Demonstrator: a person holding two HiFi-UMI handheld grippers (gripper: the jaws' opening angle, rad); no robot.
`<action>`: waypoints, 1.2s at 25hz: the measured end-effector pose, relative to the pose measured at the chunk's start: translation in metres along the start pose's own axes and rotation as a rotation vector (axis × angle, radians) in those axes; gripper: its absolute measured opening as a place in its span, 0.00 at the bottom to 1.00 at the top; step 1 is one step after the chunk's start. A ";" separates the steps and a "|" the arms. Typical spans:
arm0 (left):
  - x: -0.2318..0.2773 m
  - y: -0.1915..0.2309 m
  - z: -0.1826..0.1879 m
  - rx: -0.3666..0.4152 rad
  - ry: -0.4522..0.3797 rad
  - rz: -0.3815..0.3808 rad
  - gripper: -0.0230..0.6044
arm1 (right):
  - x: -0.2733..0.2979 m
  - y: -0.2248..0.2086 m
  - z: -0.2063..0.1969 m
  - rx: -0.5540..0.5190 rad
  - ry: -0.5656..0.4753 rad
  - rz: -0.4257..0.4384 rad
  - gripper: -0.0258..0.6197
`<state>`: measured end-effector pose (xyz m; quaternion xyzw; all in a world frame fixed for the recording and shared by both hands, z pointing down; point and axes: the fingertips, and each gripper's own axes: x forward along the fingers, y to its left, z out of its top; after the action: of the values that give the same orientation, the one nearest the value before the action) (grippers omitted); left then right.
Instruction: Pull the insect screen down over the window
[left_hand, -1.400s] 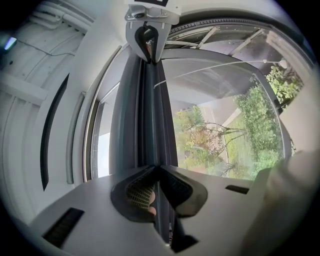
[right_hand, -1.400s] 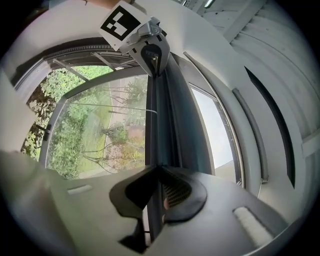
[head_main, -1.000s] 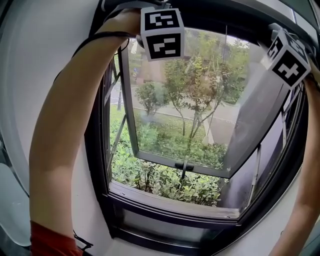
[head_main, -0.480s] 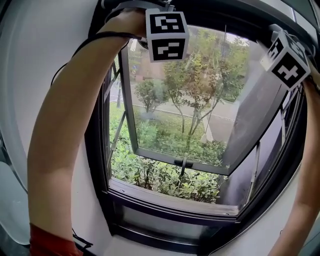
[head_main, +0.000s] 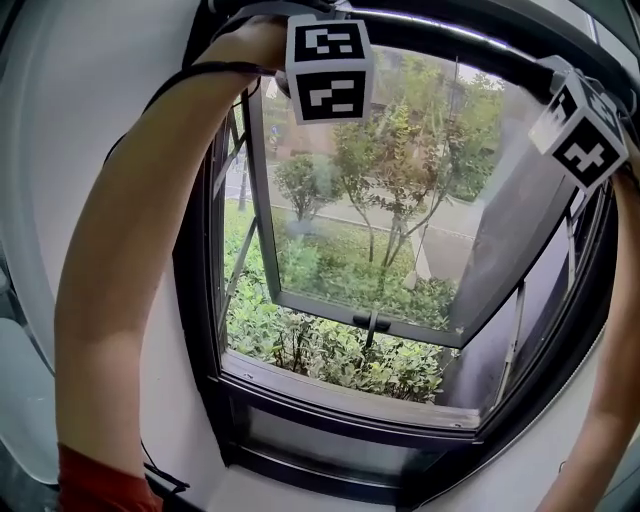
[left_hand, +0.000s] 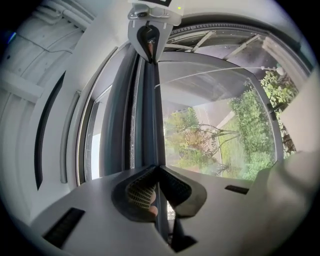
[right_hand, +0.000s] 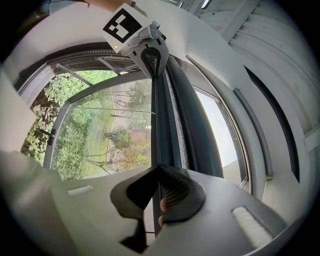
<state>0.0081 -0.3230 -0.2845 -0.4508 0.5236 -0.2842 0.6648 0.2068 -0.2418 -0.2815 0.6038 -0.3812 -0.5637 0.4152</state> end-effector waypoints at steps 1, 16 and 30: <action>-0.002 -0.004 0.000 -0.007 -0.011 -0.008 0.08 | -0.002 0.004 0.000 0.000 -0.007 0.004 0.08; -0.028 -0.047 0.000 -0.036 -0.009 -0.048 0.08 | -0.022 0.049 0.001 -0.026 -0.034 0.024 0.08; -0.048 -0.079 0.002 -0.065 -0.021 -0.062 0.08 | -0.038 0.084 0.000 -0.024 -0.053 0.039 0.08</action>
<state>0.0036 -0.3162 -0.1922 -0.4911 0.5112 -0.2829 0.6461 0.2045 -0.2366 -0.1897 0.5759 -0.3969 -0.5760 0.4231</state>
